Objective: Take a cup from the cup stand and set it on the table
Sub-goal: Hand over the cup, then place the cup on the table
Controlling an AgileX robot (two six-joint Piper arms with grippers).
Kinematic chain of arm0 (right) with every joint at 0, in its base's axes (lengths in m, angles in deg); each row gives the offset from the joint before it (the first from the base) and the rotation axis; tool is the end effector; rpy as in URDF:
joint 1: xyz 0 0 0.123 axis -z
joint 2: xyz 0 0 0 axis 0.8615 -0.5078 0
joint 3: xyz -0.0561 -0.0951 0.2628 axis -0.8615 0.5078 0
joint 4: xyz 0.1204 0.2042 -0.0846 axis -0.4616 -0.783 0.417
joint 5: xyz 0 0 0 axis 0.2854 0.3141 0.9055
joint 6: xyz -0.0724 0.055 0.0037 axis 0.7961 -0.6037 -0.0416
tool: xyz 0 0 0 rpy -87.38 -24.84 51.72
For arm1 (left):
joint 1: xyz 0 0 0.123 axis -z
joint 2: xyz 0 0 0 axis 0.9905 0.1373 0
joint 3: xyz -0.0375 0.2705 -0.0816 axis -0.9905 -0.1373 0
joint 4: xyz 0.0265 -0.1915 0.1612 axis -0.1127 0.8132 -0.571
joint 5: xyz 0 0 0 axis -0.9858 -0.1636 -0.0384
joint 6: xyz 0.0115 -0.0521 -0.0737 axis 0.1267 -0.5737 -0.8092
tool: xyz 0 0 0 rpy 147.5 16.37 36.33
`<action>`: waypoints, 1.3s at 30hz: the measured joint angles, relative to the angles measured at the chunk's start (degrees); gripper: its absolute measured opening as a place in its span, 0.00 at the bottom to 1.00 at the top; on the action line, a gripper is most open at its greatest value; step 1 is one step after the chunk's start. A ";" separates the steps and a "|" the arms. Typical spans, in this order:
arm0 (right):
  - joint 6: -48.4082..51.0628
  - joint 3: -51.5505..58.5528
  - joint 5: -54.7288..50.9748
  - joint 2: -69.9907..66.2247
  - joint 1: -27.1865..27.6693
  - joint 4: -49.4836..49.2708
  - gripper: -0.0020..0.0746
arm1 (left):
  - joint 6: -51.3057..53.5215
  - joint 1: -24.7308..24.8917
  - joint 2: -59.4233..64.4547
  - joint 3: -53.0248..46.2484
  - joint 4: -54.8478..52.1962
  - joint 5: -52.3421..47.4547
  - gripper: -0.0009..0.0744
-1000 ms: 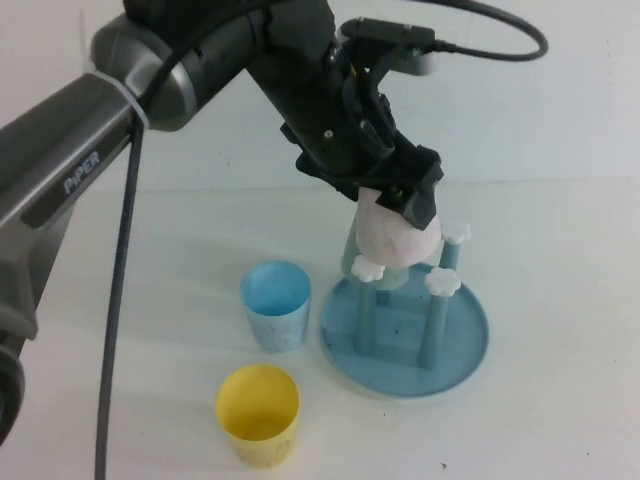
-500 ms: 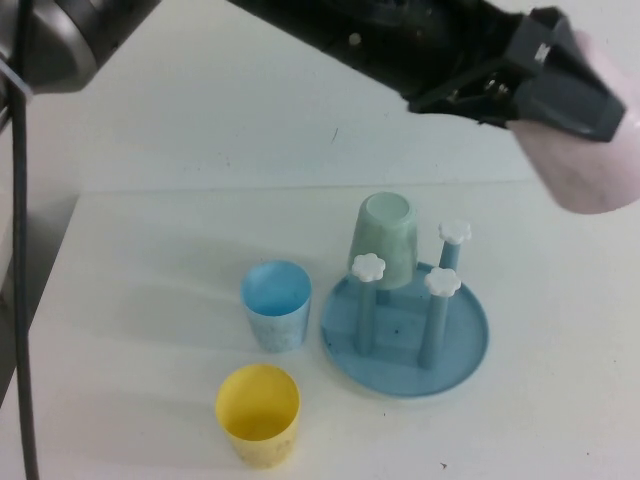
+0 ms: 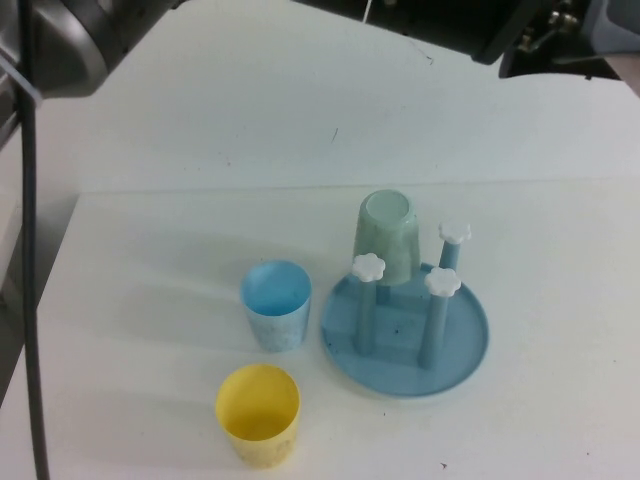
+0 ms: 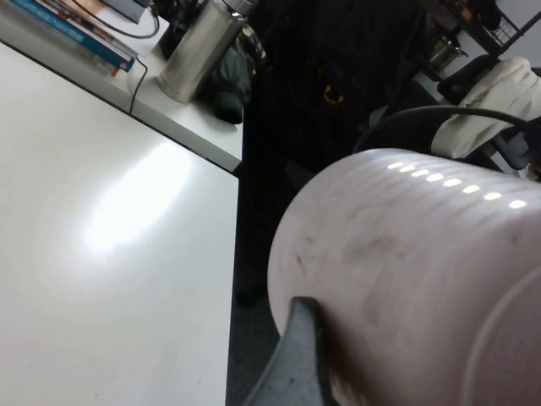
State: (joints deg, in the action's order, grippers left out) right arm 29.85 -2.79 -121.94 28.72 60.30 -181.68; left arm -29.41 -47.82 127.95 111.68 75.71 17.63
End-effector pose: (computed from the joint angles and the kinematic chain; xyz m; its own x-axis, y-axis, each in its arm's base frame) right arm 0.0953 0.0531 0.3672 0.0119 0.2551 -0.9668 -0.6089 0.7688 0.1953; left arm 0.2591 -0.2766 0.4745 -0.5884 0.2408 -0.7719 0.7868 -0.0497 -0.6152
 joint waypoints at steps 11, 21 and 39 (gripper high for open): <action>0.90 -1.99 -1.67 0.00 0.00 -0.43 0.13 | 7.49 3.68 0.19 0.04 2.78 0.60 0.77; 4.38 -2.04 1.35 0.00 0.00 -0.52 0.06 | 7.73 3.57 1.02 0.13 3.69 0.84 0.91; -24.19 -22.33 -23.75 -22.23 0.00 49.98 0.05 | -8.61 1.20 -4.71 -1.01 -39.79 -0.40 0.03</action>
State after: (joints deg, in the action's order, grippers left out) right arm 5.67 -25.13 -145.69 6.49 60.30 -131.70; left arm -38.02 -46.62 123.24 110.67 35.92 17.23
